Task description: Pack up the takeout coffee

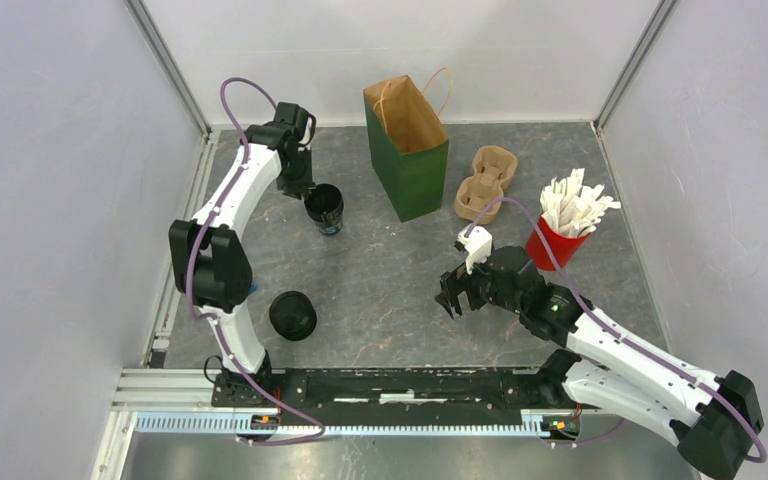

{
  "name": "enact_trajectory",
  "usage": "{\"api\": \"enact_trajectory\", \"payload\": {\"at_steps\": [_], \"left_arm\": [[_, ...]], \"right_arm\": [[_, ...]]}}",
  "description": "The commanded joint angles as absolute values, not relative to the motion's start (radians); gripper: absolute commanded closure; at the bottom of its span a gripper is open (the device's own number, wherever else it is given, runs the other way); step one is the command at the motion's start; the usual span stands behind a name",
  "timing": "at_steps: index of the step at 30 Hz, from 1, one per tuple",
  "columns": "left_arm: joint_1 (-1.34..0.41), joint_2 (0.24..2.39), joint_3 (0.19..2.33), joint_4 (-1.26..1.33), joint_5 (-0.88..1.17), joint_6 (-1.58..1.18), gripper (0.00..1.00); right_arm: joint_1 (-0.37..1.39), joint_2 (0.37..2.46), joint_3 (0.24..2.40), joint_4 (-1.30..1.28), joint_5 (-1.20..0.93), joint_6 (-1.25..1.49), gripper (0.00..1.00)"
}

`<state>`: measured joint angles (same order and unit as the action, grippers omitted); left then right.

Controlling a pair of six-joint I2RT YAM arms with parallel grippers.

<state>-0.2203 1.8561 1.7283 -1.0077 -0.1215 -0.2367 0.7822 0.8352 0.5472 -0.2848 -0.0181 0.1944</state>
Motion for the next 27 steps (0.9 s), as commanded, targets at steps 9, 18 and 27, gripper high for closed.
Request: {"api": "enact_trajectory", "payload": {"at_steps": [9,18,27], "left_arm": [[-0.224,1.884,1.735,-1.010,-0.116,-0.188,0.78],[-0.224,1.882,1.713,-0.991,-0.117,-0.192,0.79],[-0.224,1.887,1.718,-0.991,-0.111,-0.192,0.88]], "right_arm": [[0.779,0.825,0.539,-0.239,-0.007,0.200,0.02],[0.779,0.832,0.531,-0.228,-0.010,0.202,0.02],[0.778,0.841,0.529,-0.226,-0.009,0.200,0.02]]}}
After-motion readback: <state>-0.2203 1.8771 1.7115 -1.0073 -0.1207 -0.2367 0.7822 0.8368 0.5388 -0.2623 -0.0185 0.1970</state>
